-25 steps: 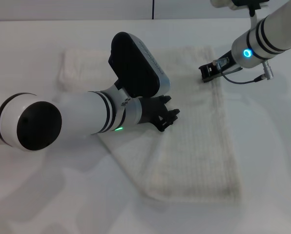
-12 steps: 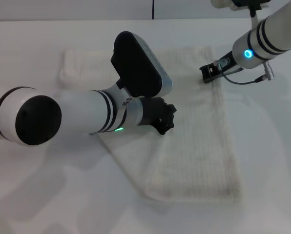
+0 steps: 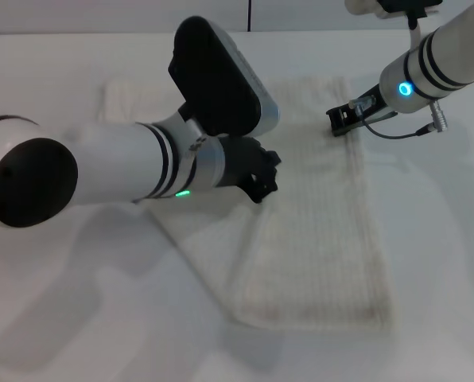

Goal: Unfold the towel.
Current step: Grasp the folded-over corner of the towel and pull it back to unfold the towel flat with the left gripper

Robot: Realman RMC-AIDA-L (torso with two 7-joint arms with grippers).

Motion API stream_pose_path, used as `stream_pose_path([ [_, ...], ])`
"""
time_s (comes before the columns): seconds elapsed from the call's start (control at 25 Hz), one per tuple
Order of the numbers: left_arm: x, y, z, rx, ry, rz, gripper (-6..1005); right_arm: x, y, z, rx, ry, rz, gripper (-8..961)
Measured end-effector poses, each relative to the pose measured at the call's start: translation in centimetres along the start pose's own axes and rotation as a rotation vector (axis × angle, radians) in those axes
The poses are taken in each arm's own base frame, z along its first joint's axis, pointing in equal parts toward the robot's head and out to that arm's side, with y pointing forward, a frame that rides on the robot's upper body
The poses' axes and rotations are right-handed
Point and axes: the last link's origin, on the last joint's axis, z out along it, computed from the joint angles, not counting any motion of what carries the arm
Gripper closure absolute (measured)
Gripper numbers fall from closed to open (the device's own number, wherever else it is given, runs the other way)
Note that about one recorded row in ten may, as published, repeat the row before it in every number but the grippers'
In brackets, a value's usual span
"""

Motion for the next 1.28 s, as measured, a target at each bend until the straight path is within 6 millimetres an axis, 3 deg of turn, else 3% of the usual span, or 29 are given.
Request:
stream_pose_path([
  [0.16,0.8,-0.1,-1.6,0.051,-0.067,0.026,1000,0.0,0.0,0.0,0.000,0.000,0.000,913],
  [0.36,0.9,-0.1,-2.1,0.067,-0.091,0.033,999,0.1,0.0,0.0,0.001,0.001,0.000,911],
  [0.4,0.9,-0.4,-3.3,0.103,-0.127,0.026,999,0.1,0.0,0.0,0.001,0.001,0.001,911],
  [0.64,0.9,-0.5,-3.9,0.128,-0.142,0.025,998,0.3,-0.2,0.1,0.002,0.005,0.005,908],
  [0.68,0.6,-1.2,-5.8,0.163,-0.184,-0.014,998,0.4,-0.2,0.1,0.003,0.005,0.006,908],
  [0.84,0.4,-1.3,-6.4,0.166,-0.200,-0.037,998,0.4,-0.3,0.1,0.003,0.005,0.006,906],
  [0.88,0.2,-0.9,-7.8,0.168,-0.211,-0.084,997,0.4,-0.3,0.1,0.004,0.005,0.005,906],
  [1.04,0.2,-0.9,-7.8,0.168,-0.211,-0.084,997,0.4,-0.3,0.1,0.003,0.005,0.006,904],
  [1.12,-0.5,-1.5,-9.7,0.197,-0.234,-0.185,997,0.4,-0.3,0.1,0.003,0.006,0.007,903],
  [1.28,-0.9,-1.9,-10.3,0.213,-0.237,-0.228,996,0.5,-0.3,0.2,0.002,0.007,0.008,902],
])
